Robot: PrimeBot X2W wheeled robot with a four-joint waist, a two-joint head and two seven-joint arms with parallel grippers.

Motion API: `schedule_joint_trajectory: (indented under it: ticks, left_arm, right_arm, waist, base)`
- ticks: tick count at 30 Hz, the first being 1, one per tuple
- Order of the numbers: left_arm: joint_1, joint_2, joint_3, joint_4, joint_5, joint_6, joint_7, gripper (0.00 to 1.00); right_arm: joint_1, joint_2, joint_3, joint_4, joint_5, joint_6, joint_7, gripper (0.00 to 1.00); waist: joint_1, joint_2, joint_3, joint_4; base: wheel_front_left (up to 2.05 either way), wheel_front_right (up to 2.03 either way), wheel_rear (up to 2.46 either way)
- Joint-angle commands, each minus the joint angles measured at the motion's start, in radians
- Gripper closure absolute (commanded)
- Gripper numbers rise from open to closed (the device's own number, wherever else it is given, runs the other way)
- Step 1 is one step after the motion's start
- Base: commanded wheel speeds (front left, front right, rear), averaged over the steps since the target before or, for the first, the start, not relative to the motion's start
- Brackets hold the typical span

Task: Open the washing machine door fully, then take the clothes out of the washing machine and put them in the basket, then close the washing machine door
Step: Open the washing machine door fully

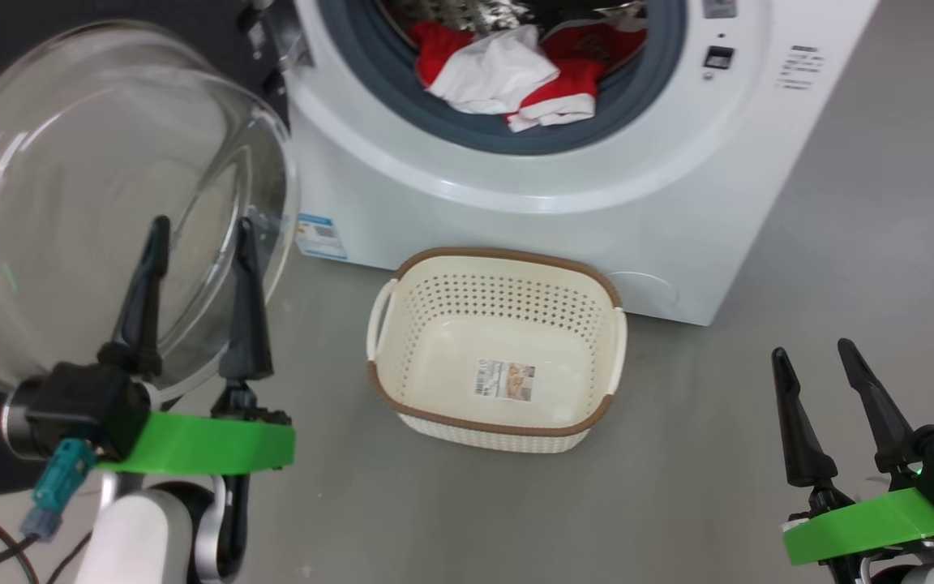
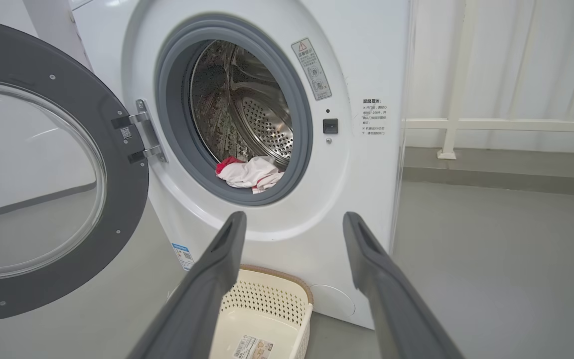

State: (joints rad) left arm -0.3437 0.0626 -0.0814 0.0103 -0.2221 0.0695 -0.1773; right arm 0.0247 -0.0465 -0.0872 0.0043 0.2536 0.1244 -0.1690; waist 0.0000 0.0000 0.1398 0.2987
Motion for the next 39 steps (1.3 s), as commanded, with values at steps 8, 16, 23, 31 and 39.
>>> schedule_joint_trajectory:
  ticks: [8,16,23,31,39]
  left_arm:
    - [0.048,0.031,-0.011,-0.002,-0.034,-0.054,0.016,0.0]
    - [0.089,0.029,-0.02,0.022,-0.064,-0.072,0.004,0.0]
    - [0.129,0.037,-0.012,0.047,-0.06,-0.058,-0.027,0.0]
    - [0.196,0.046,-0.008,0.059,-0.069,-0.053,-0.038,0.0]
    - [0.255,0.062,-0.015,0.075,-0.069,-0.057,-0.044,0.0]
  right_arm:
    - [-0.031,-0.004,-0.008,-0.007,-0.016,0.006,-0.048,0.0]
    - [-0.018,-0.004,-0.02,-0.008,-0.013,0.006,-0.067,0.0]
    - [0.008,-0.004,-0.013,-0.021,-0.016,0.006,-0.079,0.0]
    - [0.043,-0.004,-0.011,-0.033,-0.027,0.006,-0.085,0.0]
    - [0.095,-0.004,-0.005,-0.049,-0.026,0.006,-0.087,0.0]
  waist:
    - [0.0,0.0,-0.029,-0.143]
    - [0.0,0.0,-0.029,-0.22]
    - [0.0,0.0,-0.038,-0.285]
    - [0.0,0.0,-0.072,-0.333]
    - [0.0,0.0,-0.124,-0.354]
  base:
    - [0.0,0.0,0.0]
    - [0.0,0.0,0.0]
    - [0.0,0.0,0.0]
    - [0.0,0.0,0.0]
    - [0.0,0.0,0.0]
